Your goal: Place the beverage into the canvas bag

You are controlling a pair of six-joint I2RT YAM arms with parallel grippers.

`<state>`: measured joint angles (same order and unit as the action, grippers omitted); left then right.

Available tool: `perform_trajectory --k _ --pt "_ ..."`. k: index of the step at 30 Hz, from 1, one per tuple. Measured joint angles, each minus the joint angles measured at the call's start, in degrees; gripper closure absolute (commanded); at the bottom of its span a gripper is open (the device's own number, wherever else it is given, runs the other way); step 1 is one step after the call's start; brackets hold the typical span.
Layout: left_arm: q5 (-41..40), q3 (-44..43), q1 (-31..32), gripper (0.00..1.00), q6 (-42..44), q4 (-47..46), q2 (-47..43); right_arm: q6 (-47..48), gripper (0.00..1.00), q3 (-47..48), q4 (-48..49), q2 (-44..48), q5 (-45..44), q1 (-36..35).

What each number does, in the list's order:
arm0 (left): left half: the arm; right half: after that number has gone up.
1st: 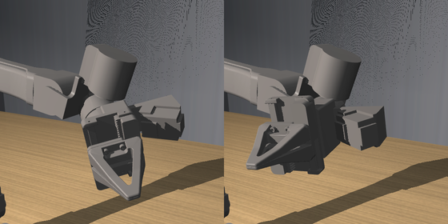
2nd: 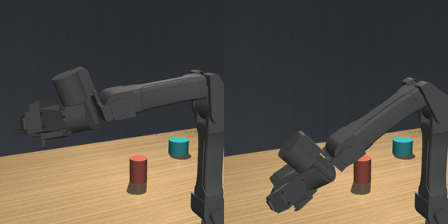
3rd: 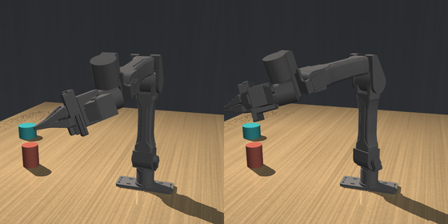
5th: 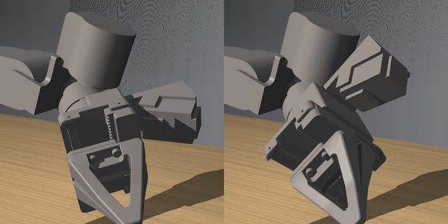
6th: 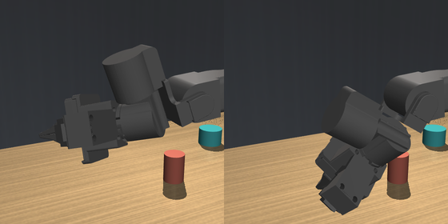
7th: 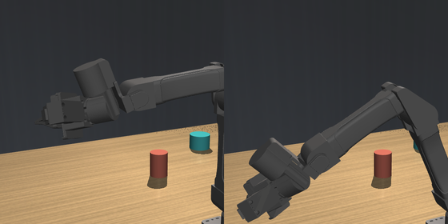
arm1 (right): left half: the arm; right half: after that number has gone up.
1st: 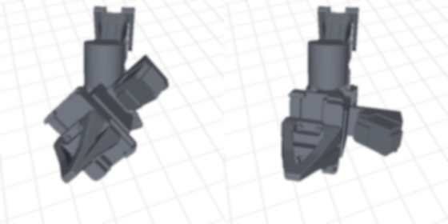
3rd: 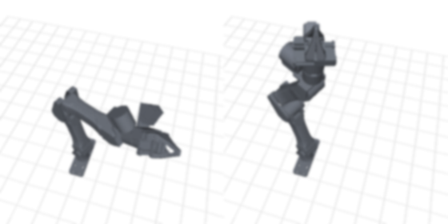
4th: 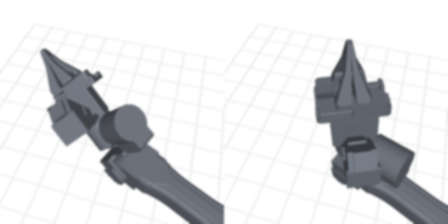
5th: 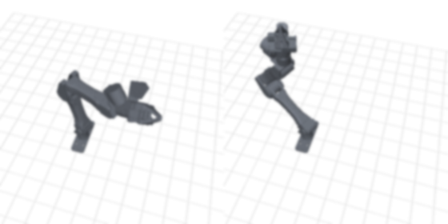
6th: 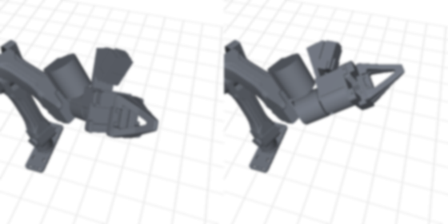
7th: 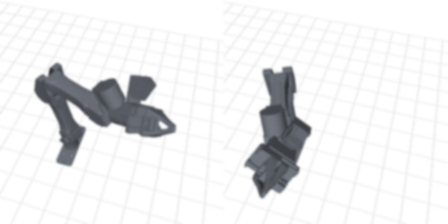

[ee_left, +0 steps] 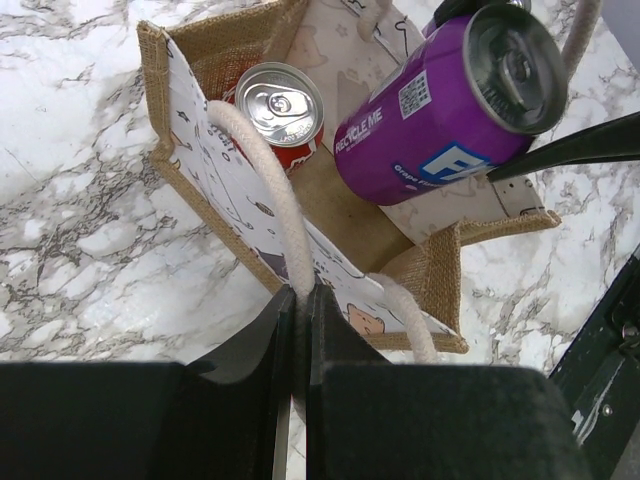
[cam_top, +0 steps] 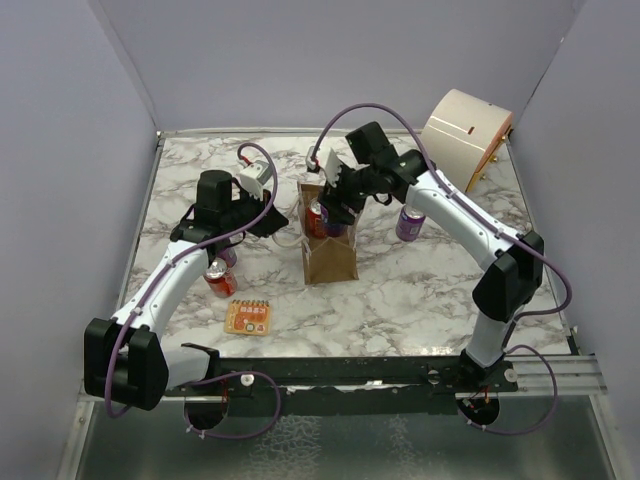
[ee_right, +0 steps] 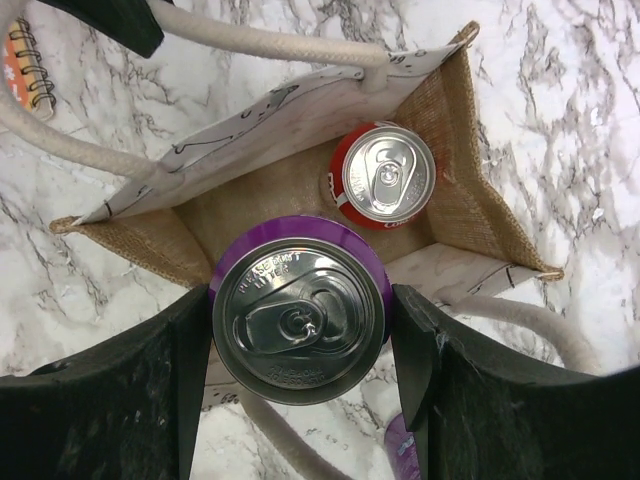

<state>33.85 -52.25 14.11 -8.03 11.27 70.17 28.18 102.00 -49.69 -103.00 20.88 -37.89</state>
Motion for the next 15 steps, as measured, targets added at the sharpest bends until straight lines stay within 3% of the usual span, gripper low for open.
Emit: perform_trajectory --k 15 --pt "0.61 1.29 0.00 1.00 -0.22 -1.40 0.46 0.39 0.99 -5.90 0.81 -3.32 -0.61 -0.02"
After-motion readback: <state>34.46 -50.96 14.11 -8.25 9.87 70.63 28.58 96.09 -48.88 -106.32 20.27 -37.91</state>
